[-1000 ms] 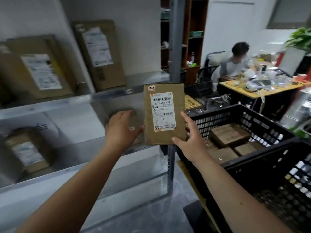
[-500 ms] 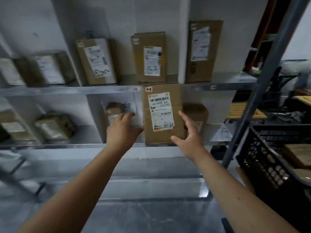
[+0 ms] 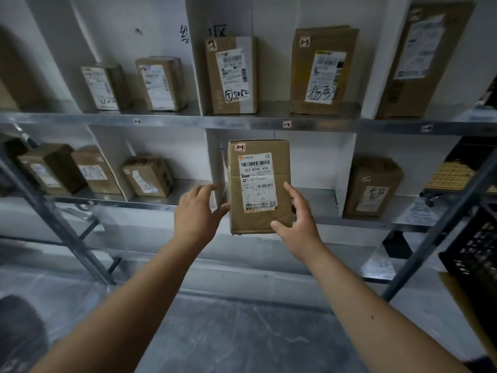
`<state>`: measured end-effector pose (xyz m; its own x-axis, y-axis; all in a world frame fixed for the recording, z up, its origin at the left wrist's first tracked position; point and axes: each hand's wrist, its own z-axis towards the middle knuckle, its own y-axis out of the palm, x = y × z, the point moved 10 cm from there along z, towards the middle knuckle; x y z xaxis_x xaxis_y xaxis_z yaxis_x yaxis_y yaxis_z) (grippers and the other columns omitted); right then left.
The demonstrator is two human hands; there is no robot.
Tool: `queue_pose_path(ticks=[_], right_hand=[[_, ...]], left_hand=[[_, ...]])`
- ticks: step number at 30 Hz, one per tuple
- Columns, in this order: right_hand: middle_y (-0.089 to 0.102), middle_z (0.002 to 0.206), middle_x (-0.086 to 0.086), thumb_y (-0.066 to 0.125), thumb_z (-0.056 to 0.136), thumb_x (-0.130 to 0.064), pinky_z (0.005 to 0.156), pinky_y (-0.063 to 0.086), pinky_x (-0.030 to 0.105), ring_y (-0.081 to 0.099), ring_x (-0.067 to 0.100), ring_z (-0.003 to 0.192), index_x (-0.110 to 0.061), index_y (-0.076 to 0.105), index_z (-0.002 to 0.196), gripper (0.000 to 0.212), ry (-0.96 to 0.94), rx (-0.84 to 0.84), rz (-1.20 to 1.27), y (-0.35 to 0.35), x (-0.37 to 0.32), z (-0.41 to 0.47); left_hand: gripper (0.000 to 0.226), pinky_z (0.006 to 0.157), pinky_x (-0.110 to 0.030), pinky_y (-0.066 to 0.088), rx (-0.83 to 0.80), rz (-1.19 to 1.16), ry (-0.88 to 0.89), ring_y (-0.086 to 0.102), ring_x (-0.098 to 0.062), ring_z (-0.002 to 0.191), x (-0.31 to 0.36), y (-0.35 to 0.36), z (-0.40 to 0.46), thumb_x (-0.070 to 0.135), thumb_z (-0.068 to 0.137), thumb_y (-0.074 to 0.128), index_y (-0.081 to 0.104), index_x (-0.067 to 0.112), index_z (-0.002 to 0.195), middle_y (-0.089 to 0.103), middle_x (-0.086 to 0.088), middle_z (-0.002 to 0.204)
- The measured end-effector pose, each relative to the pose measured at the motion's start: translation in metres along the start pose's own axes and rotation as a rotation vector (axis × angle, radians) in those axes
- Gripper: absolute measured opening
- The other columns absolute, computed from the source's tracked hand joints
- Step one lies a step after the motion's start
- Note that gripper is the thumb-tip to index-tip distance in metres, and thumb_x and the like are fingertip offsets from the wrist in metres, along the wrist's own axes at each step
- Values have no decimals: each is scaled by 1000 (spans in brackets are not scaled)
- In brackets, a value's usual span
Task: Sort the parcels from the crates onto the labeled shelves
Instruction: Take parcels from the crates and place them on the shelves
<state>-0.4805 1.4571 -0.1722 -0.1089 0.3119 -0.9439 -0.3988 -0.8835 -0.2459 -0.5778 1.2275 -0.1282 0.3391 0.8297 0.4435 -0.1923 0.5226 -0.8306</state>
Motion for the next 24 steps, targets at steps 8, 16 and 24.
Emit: queue_pose_path(ticks=[8, 16, 24], right_hand=[[35, 150, -15, 74, 88, 3, 114, 48, 41, 42, 10, 142, -67, 32, 143, 98, 48, -8, -30, 11, 21, 21], [26, 150, -22, 74, 90, 4, 114, 47, 36, 36, 13, 146, -63, 20, 152, 106, 133, -81, -96, 6, 59, 52], [20, 153, -9, 76, 90, -2, 97, 37, 16, 36, 3, 124, -64, -9, 152, 123, 147, -125, -400, -28, 110, 80]], left_hand=[[65, 109, -49, 44, -40, -5, -46, 47, -30, 137, -20, 26, 16, 62, 93, 65, 50, 30, 148, 53, -3, 151], [65, 108, -51, 45, -84, 35, -57, 48, -30, 137, -11, 68, 43, 63, 92, 65, 51, 30, 146, 53, -2, 152], [61, 108, -53, 47, -148, 106, 34, 53, -31, 133, 27, 138, 60, 56, 90, 73, 57, 30, 142, 59, 0, 146]])
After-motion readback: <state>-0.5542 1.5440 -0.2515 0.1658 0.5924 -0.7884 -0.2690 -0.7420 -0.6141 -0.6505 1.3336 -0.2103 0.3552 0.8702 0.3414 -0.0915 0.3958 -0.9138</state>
